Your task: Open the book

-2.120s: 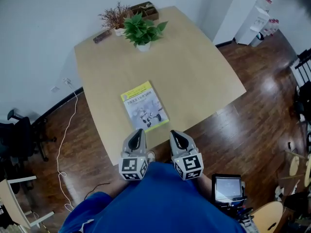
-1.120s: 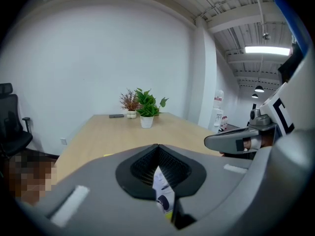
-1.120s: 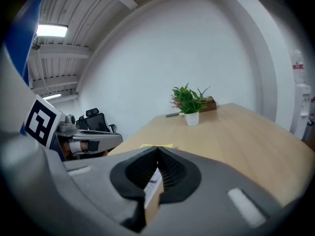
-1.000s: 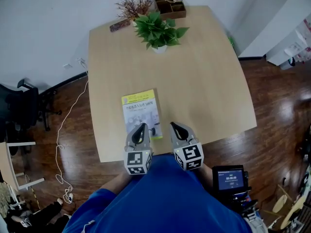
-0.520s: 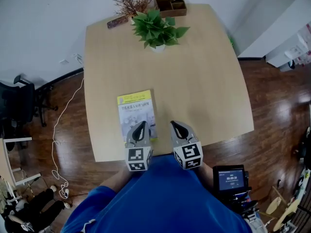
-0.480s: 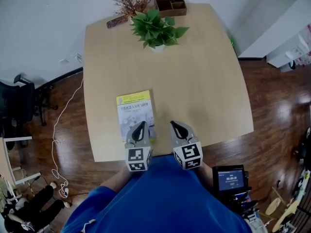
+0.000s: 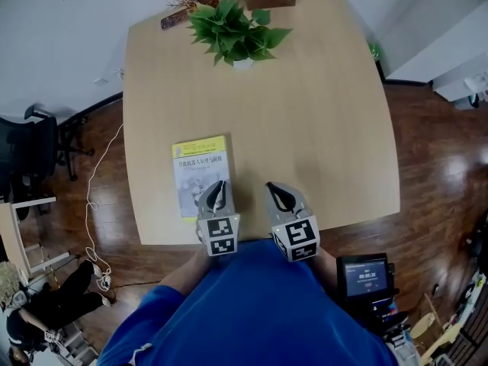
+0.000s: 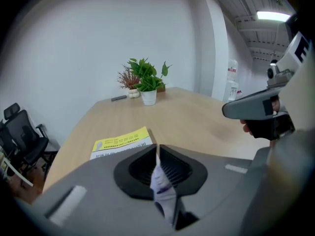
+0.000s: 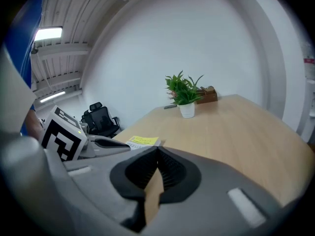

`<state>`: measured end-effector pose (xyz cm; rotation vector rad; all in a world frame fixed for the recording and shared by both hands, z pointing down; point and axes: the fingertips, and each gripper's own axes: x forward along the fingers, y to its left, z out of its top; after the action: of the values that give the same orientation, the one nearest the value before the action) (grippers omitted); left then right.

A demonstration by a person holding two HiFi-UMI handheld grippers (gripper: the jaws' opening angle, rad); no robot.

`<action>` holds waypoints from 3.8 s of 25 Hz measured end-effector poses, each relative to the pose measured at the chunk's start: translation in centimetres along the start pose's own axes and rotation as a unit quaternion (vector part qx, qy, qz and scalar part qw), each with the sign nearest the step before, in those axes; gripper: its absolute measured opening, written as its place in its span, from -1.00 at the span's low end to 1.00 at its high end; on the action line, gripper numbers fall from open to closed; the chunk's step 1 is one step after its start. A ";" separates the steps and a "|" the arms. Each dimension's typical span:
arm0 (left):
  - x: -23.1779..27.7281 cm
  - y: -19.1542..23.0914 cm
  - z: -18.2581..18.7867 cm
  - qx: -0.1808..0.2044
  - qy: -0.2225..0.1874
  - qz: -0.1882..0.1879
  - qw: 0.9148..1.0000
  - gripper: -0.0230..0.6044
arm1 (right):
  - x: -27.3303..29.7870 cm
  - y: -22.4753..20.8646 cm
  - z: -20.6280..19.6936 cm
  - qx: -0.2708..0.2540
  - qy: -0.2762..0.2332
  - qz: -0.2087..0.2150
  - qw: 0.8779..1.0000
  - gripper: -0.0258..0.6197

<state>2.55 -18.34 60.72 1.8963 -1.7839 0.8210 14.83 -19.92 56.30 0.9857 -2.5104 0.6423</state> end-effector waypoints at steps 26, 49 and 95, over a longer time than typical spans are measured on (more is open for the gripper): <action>7.1 -0.2 -3.8 0.052 0.168 0.071 0.982 -0.49 | -0.2 -5.1 -1.0 0.035 0.016 0.012 0.999 -0.91; 7.4 0.2 -3.8 0.025 0.189 0.111 0.975 -0.58 | 0.7 -6.3 -0.3 0.035 0.021 0.045 0.998 -0.91; 2.1 3.1 0.0 -0.058 0.103 0.033 0.992 -0.87 | 1.5 -2.9 1.3 0.005 -0.002 0.057 0.998 -0.91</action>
<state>-0.48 -20.22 61.79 1.6250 -1.7350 0.8823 15.59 -23.32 56.72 0.8525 -2.5835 0.6870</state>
